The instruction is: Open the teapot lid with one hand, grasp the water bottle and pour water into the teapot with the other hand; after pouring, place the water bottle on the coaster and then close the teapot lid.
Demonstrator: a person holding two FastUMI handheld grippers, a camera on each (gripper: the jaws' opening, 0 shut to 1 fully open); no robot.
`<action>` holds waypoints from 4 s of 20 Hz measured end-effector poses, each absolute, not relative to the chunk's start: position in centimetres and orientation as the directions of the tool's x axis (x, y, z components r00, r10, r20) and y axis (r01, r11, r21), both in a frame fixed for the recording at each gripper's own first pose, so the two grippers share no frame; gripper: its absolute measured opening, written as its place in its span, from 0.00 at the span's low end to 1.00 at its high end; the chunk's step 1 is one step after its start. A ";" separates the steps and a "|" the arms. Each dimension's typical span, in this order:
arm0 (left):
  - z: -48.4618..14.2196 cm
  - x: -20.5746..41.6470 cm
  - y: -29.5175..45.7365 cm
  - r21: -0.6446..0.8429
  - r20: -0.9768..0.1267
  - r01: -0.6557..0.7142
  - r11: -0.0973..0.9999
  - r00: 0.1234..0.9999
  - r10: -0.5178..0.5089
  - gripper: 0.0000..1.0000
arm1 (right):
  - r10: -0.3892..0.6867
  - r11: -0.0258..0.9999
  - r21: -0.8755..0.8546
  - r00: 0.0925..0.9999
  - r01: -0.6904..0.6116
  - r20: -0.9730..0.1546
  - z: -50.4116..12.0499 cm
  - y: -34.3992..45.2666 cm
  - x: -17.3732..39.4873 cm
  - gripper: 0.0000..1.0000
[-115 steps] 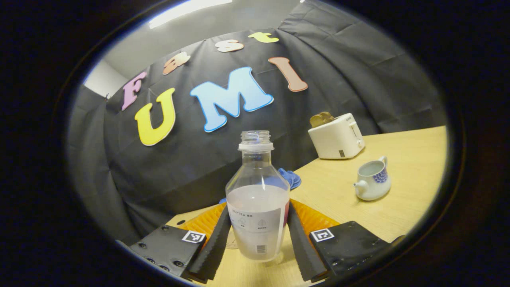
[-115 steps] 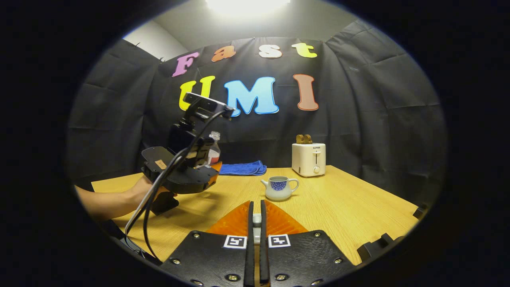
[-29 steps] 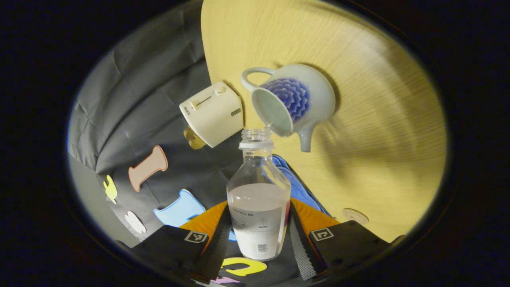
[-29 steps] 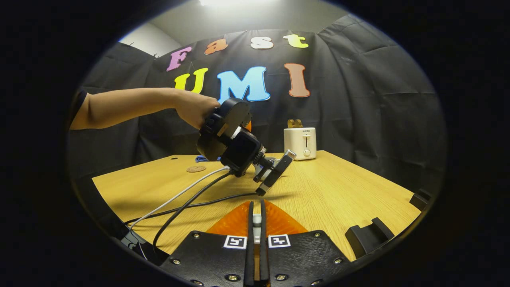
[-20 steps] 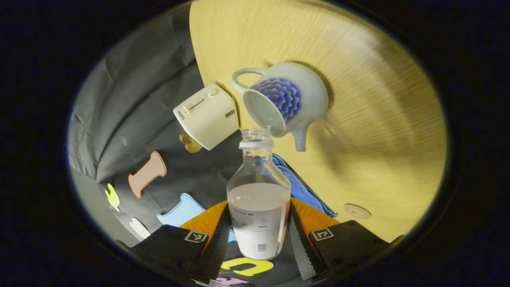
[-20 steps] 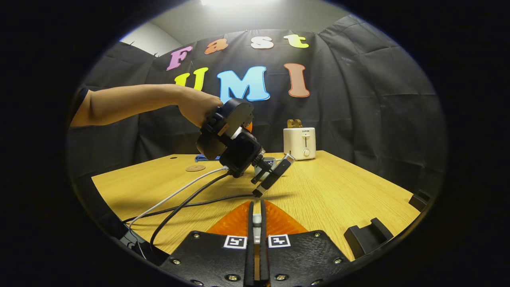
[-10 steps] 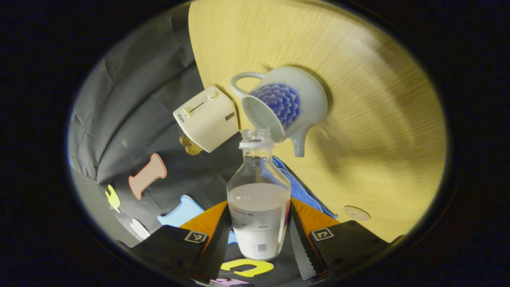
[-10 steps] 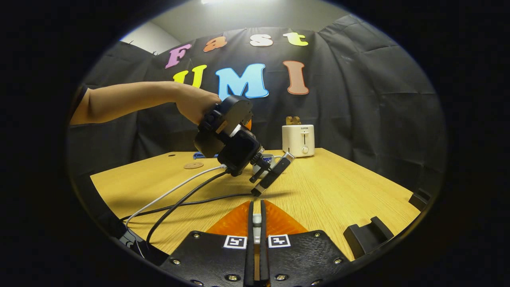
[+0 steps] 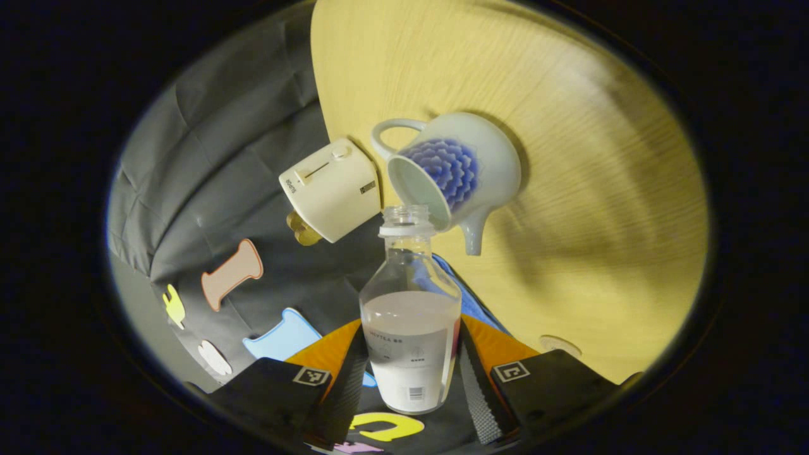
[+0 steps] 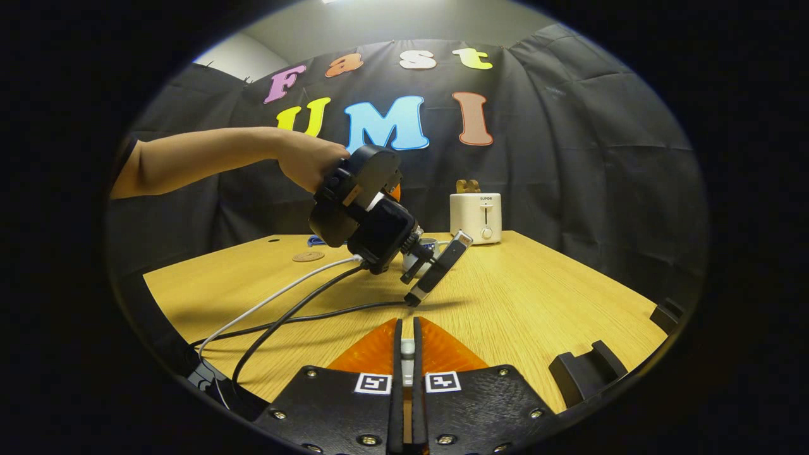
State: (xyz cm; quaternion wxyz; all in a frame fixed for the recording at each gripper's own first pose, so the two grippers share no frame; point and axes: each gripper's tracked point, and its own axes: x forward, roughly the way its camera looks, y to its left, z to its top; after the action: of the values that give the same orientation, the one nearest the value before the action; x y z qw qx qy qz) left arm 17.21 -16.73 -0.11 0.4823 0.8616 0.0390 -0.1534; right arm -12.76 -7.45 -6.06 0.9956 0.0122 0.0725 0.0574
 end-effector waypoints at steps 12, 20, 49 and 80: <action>0.0 14.7 -15.8 0.966 -0.202 0.238 0.100 0.938 -0.281 0.86 | 0.049 0.999 0.017 0.997 -0.048 -0.061 -3.4 -9.2 -12.3 0.05; 3.9 12.2 -6.0 0.559 -0.029 0.217 0.800 0.970 -0.242 0.86 | 0.120 0.993 -0.006 0.992 -0.120 -0.049 -2.2 -6.2 -10.3 0.06; -1.3 22.5 9.4 -0.028 -0.023 0.070 0.997 0.997 -0.071 0.85 | 0.159 0.987 -0.016 0.984 -0.158 0.079 4.5 -2.8 -2.8 0.05; 2.9 11.9 9.0 -0.104 0.050 0.038 0.994 0.998 -0.033 1.00 | 0.091 0.996 0.013 0.994 -0.092 0.063 3.8 -5.5 0.6 0.05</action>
State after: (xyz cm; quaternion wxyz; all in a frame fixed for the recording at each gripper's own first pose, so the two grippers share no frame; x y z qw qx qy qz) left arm 11.86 8.99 2.92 0.9982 -0.0527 -0.0239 -0.0180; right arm 0.64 -5.52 3.81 0.9984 0.0079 -0.0310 0.0459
